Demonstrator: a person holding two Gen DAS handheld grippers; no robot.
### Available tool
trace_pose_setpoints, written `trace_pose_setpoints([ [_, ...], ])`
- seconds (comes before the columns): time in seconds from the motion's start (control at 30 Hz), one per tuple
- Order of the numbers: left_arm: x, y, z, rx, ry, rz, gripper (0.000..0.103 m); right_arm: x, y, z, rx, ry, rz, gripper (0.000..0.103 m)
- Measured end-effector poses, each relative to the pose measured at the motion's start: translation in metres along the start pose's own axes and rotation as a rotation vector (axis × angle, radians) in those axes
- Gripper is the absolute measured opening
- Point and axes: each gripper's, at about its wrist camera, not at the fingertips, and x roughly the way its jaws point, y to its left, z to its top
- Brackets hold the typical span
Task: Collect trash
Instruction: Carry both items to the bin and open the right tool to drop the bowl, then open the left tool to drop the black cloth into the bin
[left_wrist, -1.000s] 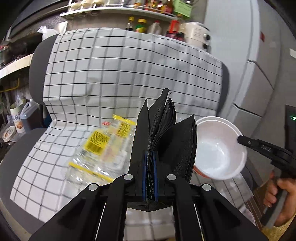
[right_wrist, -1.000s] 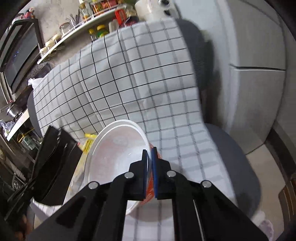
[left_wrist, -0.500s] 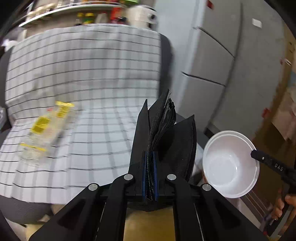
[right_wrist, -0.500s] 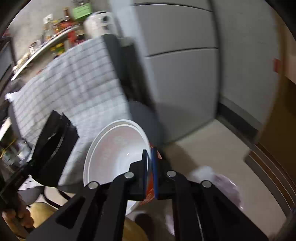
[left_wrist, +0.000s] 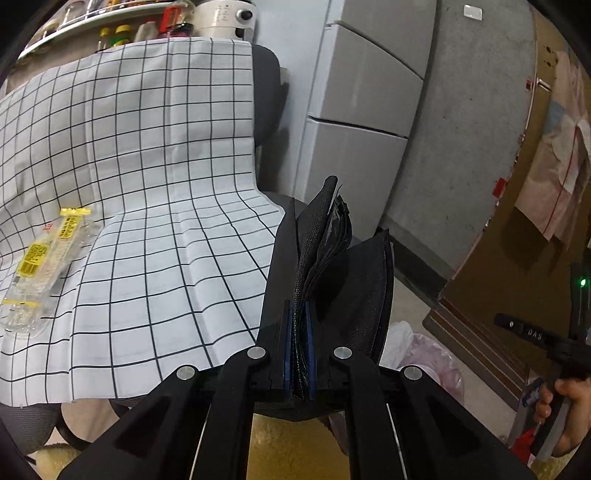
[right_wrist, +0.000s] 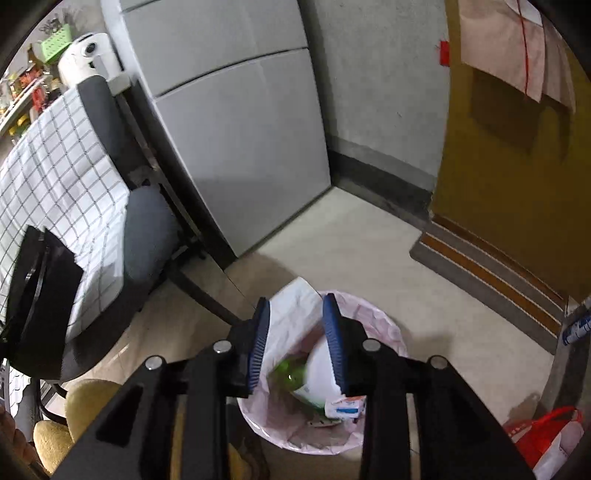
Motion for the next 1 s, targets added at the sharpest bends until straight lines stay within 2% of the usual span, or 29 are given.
trace_pose_setpoints([
  [0.33,0.009,-0.032,-0.016,0.083,0.065,-0.134,0.007,-0.036,0.023,0.009,-0.060,-0.123,0.061,0.030],
  [0.6,0.028,-0.093,-0.028,0.220,0.102,-0.276,0.007,-0.070,0.004,0.021,-0.035,-0.236,0.043,0.030],
  [0.8,0.051,-0.137,-0.036,0.304,0.157,-0.349,0.007,-0.077,-0.026,0.022,0.014,-0.267,0.004,0.030],
  [0.87,0.060,-0.152,-0.037,0.330,0.165,-0.366,0.016,-0.077,-0.036,0.022,0.034,-0.264,-0.009,0.030],
  [0.9,0.064,-0.157,-0.037,0.339,0.171,-0.372,0.024,-0.077,-0.040,0.021,0.044,-0.265,-0.012,0.030],
  [0.93,0.070,-0.162,-0.038,0.346,0.174,-0.368,0.046,-0.077,-0.044,0.021,0.053,-0.263,-0.014,0.030],
  [0.97,0.073,-0.163,-0.037,0.344,0.168,-0.362,0.061,-0.077,-0.047,0.020,0.058,-0.263,-0.014,0.030],
  [1.0,0.073,-0.162,-0.038,0.338,0.161,-0.360,0.061,-0.077,-0.049,0.020,0.062,-0.264,-0.013,0.030],
])
